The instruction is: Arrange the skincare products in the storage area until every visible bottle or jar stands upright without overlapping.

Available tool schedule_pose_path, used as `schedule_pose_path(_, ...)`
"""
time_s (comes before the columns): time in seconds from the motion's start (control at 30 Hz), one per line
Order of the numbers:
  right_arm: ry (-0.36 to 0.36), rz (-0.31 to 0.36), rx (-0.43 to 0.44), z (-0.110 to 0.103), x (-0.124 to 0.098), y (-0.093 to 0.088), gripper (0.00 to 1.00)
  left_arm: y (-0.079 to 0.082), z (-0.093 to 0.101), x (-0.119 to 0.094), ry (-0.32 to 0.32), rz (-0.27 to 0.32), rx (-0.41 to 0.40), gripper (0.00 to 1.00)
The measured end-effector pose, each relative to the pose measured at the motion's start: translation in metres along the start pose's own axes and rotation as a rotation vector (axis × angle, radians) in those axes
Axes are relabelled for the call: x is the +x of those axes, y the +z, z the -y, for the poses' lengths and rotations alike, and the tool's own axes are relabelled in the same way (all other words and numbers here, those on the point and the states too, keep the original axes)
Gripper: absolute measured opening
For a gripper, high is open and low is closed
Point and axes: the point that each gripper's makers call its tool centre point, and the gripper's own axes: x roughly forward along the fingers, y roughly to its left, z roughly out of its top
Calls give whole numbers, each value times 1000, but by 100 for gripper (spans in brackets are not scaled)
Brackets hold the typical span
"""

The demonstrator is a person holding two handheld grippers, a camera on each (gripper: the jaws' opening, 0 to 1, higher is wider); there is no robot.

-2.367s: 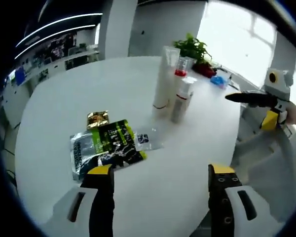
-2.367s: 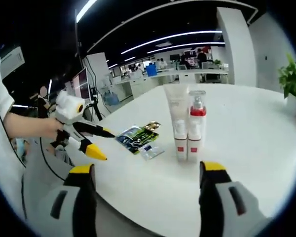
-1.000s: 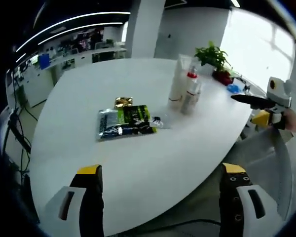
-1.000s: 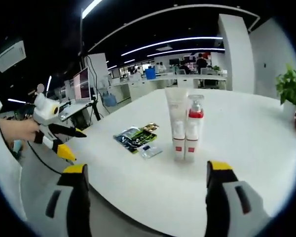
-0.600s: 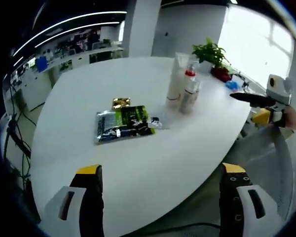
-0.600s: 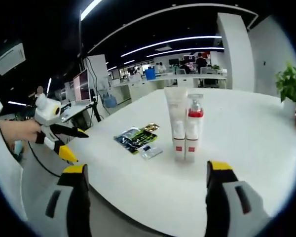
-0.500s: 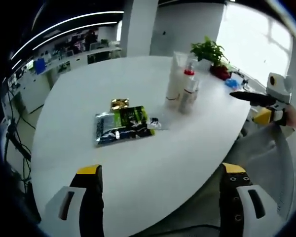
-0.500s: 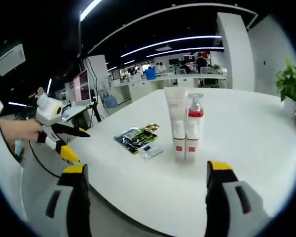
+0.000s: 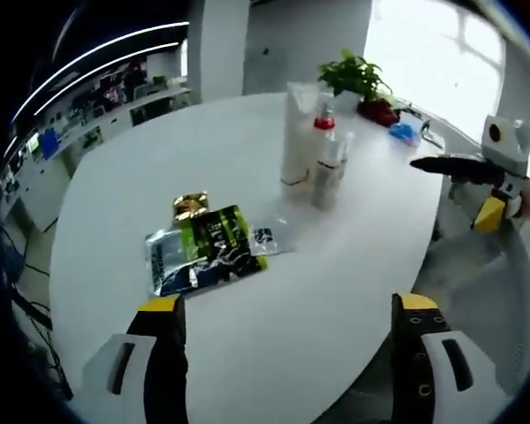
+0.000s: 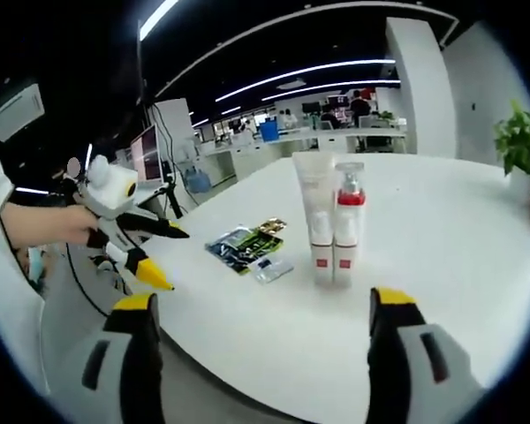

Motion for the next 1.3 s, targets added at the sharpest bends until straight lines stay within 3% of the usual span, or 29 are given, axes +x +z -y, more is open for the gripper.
schedule_pose_path(0.23, -5, -10, -6, 1, 1, -2, 98, 9, 4, 28, -17, -24, 20, 92)
schedule_pose_path(0.6, -46, -4, 22, 10, 0, -1, 98, 13, 1, 73, 18, -83, 25, 87)
schedule_pose_path(0.9, -69, -12, 17, 12, 0, -2, 98, 32, -4, 104, 38, -97, 63, 73)
schedule_pose_path(1.3, -104, -10, 30, 20, -2, -2, 97, 29, -13, 122, 90, -152, 54, 55)
